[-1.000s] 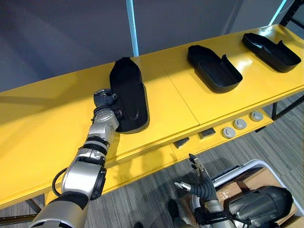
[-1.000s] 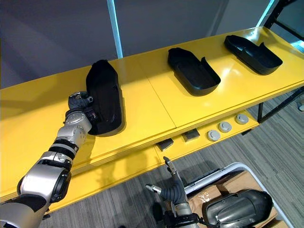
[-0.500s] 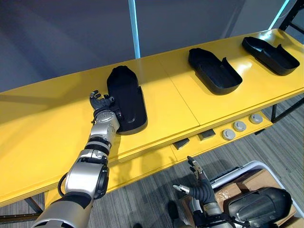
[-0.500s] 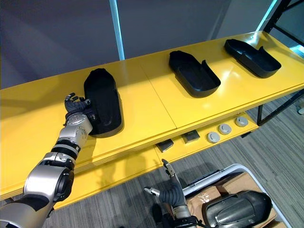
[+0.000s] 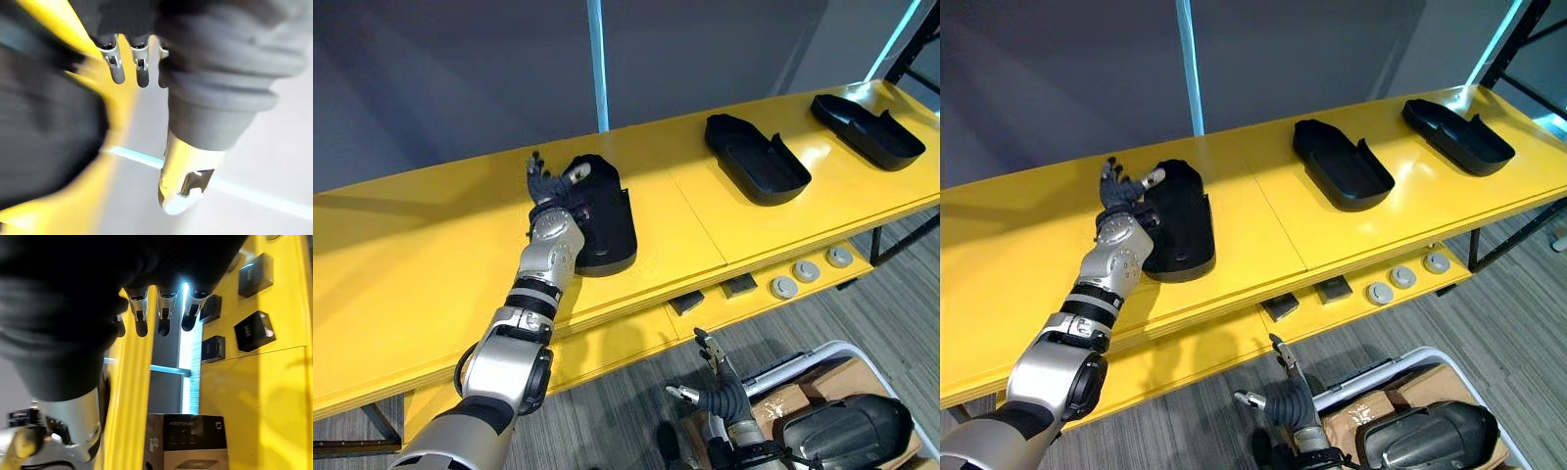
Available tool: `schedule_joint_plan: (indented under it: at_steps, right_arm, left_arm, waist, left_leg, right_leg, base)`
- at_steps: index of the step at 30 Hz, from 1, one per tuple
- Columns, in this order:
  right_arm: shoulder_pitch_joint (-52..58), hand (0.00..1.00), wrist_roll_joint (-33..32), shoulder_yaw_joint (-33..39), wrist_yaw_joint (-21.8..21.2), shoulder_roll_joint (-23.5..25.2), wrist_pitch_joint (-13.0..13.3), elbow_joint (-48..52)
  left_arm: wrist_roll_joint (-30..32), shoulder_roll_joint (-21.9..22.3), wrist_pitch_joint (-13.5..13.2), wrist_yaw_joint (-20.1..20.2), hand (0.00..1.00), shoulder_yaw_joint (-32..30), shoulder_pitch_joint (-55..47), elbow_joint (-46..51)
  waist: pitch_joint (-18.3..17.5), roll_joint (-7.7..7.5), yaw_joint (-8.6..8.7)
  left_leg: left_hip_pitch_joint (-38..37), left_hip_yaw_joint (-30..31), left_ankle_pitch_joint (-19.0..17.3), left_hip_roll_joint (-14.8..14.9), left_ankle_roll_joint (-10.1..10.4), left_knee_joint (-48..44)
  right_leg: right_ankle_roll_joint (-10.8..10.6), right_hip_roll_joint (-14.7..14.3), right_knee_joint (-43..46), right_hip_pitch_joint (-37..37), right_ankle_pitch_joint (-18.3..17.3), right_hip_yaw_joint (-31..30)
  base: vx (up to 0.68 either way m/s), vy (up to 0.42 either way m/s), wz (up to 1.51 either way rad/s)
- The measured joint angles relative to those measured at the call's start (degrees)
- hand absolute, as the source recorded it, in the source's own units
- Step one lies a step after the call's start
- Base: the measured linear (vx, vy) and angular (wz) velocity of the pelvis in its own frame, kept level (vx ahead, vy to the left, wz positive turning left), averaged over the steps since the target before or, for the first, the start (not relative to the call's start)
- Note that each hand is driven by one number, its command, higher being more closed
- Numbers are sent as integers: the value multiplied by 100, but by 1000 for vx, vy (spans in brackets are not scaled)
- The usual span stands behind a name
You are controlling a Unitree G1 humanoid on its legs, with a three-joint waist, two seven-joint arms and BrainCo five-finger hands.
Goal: Walk over and take plastic housings, then place them on the shelf
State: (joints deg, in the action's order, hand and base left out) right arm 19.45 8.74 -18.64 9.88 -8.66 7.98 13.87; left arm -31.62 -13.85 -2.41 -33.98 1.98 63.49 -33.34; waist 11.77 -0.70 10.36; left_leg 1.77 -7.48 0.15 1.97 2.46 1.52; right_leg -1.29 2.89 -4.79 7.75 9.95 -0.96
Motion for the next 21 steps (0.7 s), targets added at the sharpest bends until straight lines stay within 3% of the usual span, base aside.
schedule_joint_plan:
  at_steps: [2, 3, 5, 8, 9, 14, 17, 21]
  right_arm:
    - [-92, 0, 0, 13, -4, -19, 0, -9]
    - [-170, 0, 6, 59, -1, -9, 0, -14]
    - [-240, 0, 20, 72, 18, -15, 1, -13]
    - [-372, 0, 80, 197, 31, -12, 28, -11]
    - [-394, 100, 80, 238, 32, -15, 31, -10]
    - [-778, 100, 70, 523, 103, -32, 240, 152]
    - [-1183, 100, -7, 493, 211, 17, 437, 153]
    - [-1688, 100, -157, 266, 296, 54, 670, 6]
  left_arm:
    - [-121, -102, -246, -46, 0, 189, -48, 658]
    - [-221, -121, -479, -80, 0, 203, -273, 1548]
    - [-150, -118, -664, -97, 0, 179, -693, 2410]
    - [588, -12, -753, -223, 0, 167, -1887, 3646]
    - [738, 25, -746, -231, 0, 167, -2179, 3840]
    - [2021, 525, -722, -14, 0, 243, -5310, 5735]
    - [2438, 667, -893, 261, 0, 468, -6633, 6367]
    - [2997, 796, -1198, 476, 0, 630, -7496, 6490]
  waist:
    - [-80, -1, -78]
    - [-112, 7, -104]
    - [-269, 9, -177]
    - [-484, 45, -252]
    - [-501, 51, -291]
    - [-555, 76, -464]
    - [-610, 82, -654]
    - [-634, 95, -843]
  left_leg:
    - [-20, 71, 5, -3, -1, -17]
    - [-112, 148, 29, -7, 1, -3]
    - [-103, 157, 49, -10, 8, 24]
    - [-119, 298, 108, -28, 3, 105]
    - [-149, 312, 131, -32, -1, 150]
    - [-178, 369, 215, -37, 57, 364]
    - [-80, 425, 253, -35, 51, 363]
    - [72, 566, 320, -45, 53, 360]
  right_leg:
    - [1, 10, -1, -56, -1, 39]
    - [1, 17, 0, -187, -5, 173]
    - [2, 19, 0, -184, -9, 191]
    - [-21, 41, 0, -233, -40, 335]
    - [-23, 40, 0, -246, -45, 345]
    - [-59, 65, -2, -234, -102, 488]
    - [-59, 75, -2, -156, -101, 545]
    - [-55, 110, -1, -74, -96, 694]
  base:
    - [-9, 41, 19]
    - [-13, 34, 25]
    - [-19, 38, 14]
    - [-15, 25, 21]
    - [-33, 30, 22]
    - [-12, 21, 14]
    - [25, 14, 9]
    - [25, 26, 22]
